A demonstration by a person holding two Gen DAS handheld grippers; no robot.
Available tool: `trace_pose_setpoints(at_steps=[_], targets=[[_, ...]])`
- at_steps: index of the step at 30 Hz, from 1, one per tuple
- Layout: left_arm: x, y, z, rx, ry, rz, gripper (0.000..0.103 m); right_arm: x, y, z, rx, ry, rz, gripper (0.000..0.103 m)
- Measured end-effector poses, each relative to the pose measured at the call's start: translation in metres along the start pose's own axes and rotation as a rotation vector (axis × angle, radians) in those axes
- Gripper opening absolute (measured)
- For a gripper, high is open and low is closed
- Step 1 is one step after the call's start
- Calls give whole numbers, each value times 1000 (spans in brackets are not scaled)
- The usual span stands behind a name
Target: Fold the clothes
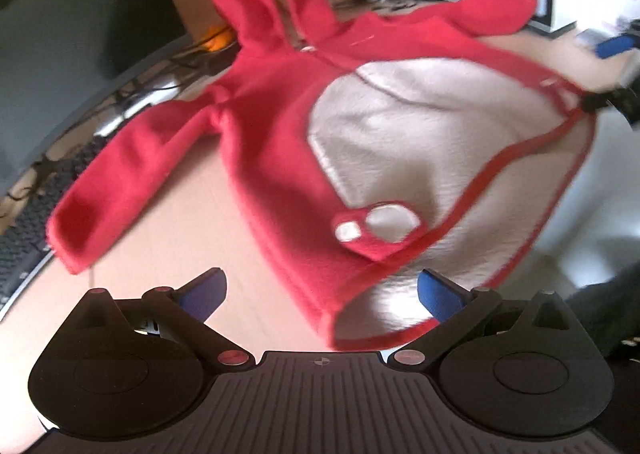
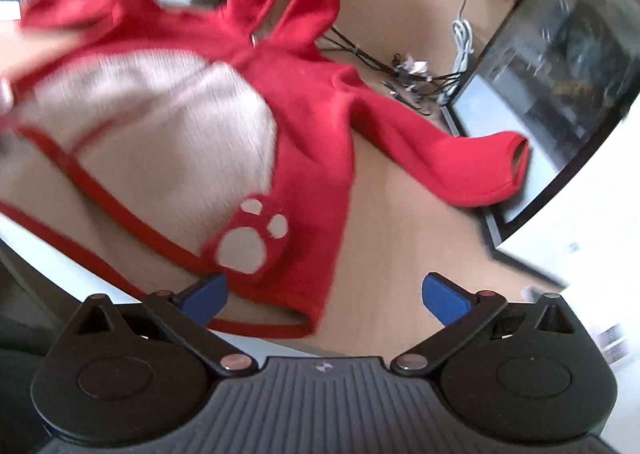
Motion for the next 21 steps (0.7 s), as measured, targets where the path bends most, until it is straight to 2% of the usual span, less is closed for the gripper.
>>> trace_pose_setpoints(at_steps=[5, 8, 11, 13, 17, 18, 20, 21], targets=[[-16, 0, -13, -68, 117, -82, 103, -1, 4, -4, 13, -89, 25, 103], [-28, 2, -9, -68, 153, -119, 103, 6, 5, 1, 9, -44, 19, 103], [-41, 5, -2, -51, 164, -65, 103, 1, 4, 10, 16, 61, 23, 103], [-45, 6, -1, -48, 159, -23, 103, -10, 3, 8, 21, 53, 79, 103], [-50, 5, -3, -56, 155, 22, 103, -10, 2, 0, 28, -74, 170, 103], [-51, 5, -2, -56, 161, 24, 103, 0, 4, -3, 29, -155, 175, 103], [-54, 5, 1, -55, 175, 29, 103, 26, 11, -2, 39, -222, 126, 103], [-56, 5, 3, -58, 169, 34, 103, 40, 15, 3, 41, -208, 61, 103]])
Point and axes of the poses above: each gripper's, at about its wrist camera, not at the fingertips, and z roughly against the way its jaws point, x to its right, y to its top, the point moved 6 cm from there along -z, roughly the way its jaws point, and after that the axes turned 7 degrees about -y, right-handed, at the moved point
